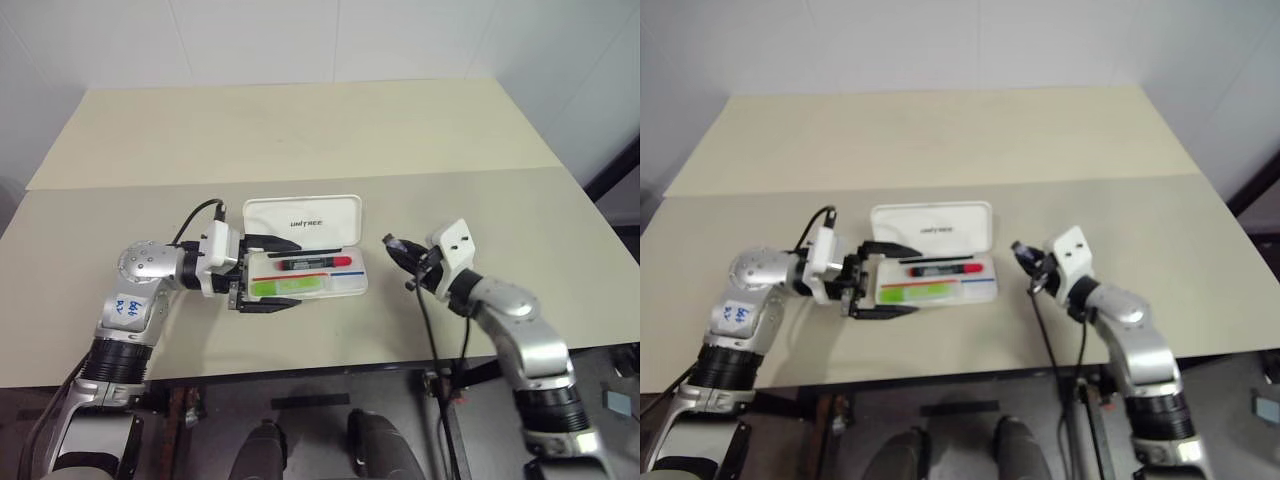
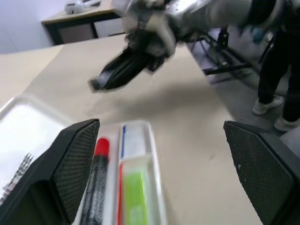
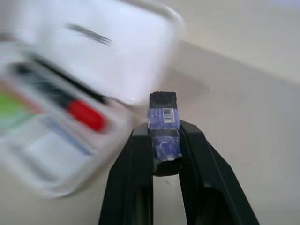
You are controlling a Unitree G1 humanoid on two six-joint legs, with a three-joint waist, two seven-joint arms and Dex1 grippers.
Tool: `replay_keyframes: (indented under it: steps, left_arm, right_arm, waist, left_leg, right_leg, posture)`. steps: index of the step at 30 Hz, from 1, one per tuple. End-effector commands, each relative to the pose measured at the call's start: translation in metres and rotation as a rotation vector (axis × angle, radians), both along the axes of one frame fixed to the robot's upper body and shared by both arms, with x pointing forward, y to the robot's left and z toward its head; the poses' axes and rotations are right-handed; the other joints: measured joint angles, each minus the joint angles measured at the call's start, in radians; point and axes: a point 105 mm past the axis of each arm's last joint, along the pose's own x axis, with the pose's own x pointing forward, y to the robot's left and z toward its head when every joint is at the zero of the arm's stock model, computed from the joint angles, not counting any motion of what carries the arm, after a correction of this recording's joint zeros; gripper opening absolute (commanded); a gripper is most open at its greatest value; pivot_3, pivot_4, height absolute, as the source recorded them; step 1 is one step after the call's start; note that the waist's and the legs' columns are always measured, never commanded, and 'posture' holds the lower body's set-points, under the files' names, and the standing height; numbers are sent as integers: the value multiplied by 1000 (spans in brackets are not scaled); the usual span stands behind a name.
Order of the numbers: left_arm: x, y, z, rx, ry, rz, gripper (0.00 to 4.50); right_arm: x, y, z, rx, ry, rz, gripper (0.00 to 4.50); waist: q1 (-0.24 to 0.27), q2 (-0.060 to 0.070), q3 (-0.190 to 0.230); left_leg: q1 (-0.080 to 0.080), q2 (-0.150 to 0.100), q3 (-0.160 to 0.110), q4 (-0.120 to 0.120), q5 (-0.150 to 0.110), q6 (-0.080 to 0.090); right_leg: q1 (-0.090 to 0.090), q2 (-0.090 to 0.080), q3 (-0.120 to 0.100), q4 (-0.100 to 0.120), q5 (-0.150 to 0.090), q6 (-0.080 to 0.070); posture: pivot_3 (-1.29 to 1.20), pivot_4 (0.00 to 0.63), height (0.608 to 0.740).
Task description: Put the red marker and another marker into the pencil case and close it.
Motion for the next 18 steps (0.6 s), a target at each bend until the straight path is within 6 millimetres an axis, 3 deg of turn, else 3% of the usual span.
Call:
replay_keyframes:
  steps: [1, 8, 18]
  left_arm:
    - [3, 15, -4, 27, -20, 33, 4500]
    - [6, 31, -18, 84, -6, 64, 4500]
    - [5, 30, -23, 75, 1, 61, 4500]
  right_arm:
    - [-16, 12, 11, -33, -33, 253, 404]
    - [-11, 29, 10, -182, -47, 511, 404]
    - [13, 42, 1, -291, -58, 605, 404]
  waist:
    - [0, 0, 0]
    - [1, 0, 1]
    - [2, 0, 1]
  left_leg:
    - [0, 1, 0, 0, 0, 0]
    - [0, 1, 0, 1, 0, 0]
    - [0, 0, 1, 2, -1, -1]
  right_leg:
    - [0, 1, 0, 0, 0, 0]
    - [0, 0, 0, 1, 0, -1]
    - [-1, -2, -2, 1, 0, 0]
  posture:
    - [0, 150, 740]
    - [0, 150, 740]
    - [0, 150, 740]
